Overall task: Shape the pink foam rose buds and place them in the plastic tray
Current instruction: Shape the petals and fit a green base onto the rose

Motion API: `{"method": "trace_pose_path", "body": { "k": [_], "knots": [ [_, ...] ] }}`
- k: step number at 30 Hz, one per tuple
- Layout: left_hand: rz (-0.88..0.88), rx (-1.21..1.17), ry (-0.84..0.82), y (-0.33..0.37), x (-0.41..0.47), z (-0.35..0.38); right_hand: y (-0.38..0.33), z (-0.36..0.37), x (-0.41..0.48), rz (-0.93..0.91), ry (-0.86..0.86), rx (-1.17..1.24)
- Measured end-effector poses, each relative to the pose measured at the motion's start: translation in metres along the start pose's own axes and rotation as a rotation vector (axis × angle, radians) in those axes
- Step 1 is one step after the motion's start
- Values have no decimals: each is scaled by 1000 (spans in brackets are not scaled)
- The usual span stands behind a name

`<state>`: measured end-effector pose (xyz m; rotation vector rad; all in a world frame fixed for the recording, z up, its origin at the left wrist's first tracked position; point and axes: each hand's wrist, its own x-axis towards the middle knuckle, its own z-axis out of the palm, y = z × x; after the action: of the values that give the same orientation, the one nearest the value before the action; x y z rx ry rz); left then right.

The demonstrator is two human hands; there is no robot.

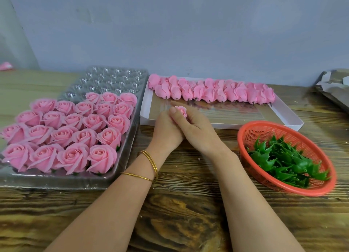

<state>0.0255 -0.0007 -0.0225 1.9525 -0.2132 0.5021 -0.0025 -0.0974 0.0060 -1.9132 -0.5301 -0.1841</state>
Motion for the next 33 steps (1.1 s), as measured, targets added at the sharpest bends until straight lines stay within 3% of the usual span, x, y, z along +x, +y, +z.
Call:
{"method": "trace_pose_path", "body": {
  "k": [5,10,12,16,20,26,33],
  "knots": [
    [37,119,-20,-6,4,-1,4,-3,3,44,-103,-120],
    [43,196,-121,-4,5,-2,0,-9,0,73,-156,-88],
    [14,110,-148,2,2,-5,-3,-13,-2,134,-126,40],
    [-115,-382,-315,18,-11,-13,-11,-19,1,220,90,368],
    [-135,-429,-474,24,-15,-14,-14,-20,6,228,266,495],
    [-146,-404,-621,26,-20,-10,-11,-14,6,152,126,361],
    [-74,-342,-532,26,-18,-11,-14,-13,2,231,64,203]
  ]
}}
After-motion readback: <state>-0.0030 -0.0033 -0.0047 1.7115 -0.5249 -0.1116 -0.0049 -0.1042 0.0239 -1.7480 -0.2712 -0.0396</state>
